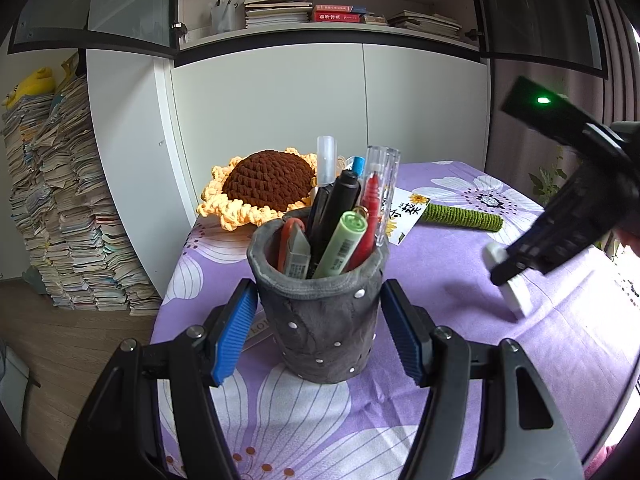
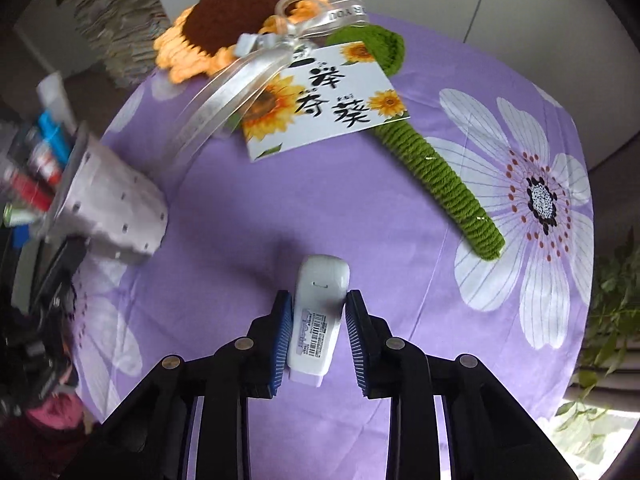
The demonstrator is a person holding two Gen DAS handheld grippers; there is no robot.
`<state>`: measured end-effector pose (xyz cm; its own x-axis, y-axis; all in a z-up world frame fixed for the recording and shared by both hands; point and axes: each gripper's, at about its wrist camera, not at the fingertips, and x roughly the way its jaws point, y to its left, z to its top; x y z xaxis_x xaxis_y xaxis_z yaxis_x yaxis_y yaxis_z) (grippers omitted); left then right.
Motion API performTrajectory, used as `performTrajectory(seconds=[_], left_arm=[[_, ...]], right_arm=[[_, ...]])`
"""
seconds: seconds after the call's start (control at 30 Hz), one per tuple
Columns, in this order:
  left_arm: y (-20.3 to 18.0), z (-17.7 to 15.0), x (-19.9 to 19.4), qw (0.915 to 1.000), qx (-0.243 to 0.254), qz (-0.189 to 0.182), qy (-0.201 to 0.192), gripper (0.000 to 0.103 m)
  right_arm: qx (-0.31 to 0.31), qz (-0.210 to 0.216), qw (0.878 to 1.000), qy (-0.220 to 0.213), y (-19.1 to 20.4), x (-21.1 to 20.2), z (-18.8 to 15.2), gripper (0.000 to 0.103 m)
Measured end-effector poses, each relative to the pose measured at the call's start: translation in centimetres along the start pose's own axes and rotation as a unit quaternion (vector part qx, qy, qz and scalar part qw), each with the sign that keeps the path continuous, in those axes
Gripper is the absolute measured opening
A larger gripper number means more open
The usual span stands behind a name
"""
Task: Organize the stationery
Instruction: 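Move the right gripper back and grasp the white USB stick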
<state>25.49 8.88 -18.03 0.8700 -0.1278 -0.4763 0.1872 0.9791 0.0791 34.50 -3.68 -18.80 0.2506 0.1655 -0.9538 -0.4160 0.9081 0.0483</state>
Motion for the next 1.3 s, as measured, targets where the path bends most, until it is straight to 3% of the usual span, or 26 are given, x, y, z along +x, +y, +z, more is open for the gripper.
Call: performTrajectory(seconds=[0.23,0.43,0.57,0.73,0.83,0.87,0.9,1.1,1.3], left_arm=[[0.0,0.0,0.0,1.0,0.0,0.002,0.0,0.064],[-0.1,0.0,-0.1,1.0,0.002,0.006,-0.001,0.064],[-0.1,0.0,-0.1,1.0,0.0,0.004,0.0,0.064],[0.0,0.0,-0.1,1.0,-0.001,0.004,0.0,0.065],[0.0,0.0,-0.1,1.0,-0.001,0.003,0.0,0.065],[0.0,0.0,0.0,1.0,-0.002,0.002,0.001,0.065],[0.0,0.0,0.0,1.0,-0.002,0.002,0.001,0.065],[0.2,0.0,0.1,1.0,-0.007,-0.003,0.002,0.065],[0.2,0.0,0.0,1.0,-0.007,-0.004,0.002,0.065]], right_arm=[[-0.048,-0.015,0.998,0.044,1.4,0.5,-2.0,0.029],[-0.013,-0.009,0.999,0.039,0.9,0.8,-0.1,0.03],[0.02,-0.017,0.999,0.033,0.1,0.2,1.6,0.048],[0.041,-0.012,0.998,0.046,-0.2,1.4,3.7,0.048],[0.045,-0.015,0.998,0.045,-1.3,2.1,3.0,0.048],[0.046,-0.016,0.998,0.044,-1.3,2.3,3.2,0.043],[0.043,-0.021,0.998,0.04,-1.3,2.4,3.2,0.029],[0.03,-0.026,0.999,0.001,-1.7,0.2,0.9,0.027],[0.026,0.015,0.996,-0.082,-0.9,-6.0,-0.7,0.027]])
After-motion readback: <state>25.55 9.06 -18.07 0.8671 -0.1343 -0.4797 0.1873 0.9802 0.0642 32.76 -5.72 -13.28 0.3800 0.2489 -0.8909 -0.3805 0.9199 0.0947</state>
